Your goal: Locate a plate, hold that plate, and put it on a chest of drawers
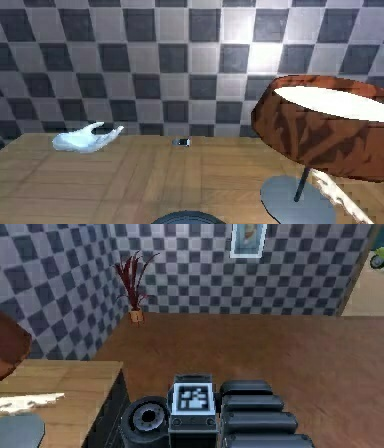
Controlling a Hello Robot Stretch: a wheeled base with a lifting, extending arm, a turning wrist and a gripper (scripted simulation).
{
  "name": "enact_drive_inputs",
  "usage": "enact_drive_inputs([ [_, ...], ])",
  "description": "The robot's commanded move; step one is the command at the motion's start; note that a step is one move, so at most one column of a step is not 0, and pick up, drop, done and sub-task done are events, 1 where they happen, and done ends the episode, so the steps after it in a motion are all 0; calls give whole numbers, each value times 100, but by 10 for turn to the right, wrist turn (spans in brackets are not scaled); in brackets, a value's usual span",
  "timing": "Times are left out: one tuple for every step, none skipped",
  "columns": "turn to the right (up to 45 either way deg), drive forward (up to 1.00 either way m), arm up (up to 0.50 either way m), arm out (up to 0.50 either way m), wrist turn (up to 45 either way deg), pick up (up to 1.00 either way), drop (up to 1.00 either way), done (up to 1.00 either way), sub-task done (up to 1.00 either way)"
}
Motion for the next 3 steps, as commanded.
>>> enact_drive_inputs([
  [450, 0, 0, 0, 0, 0, 0, 0, 0],
  [-450, 0, 0, 0, 0, 0, 0, 0, 0],
  [-390, 0, 0, 0, 0, 0, 0, 0, 0],
])
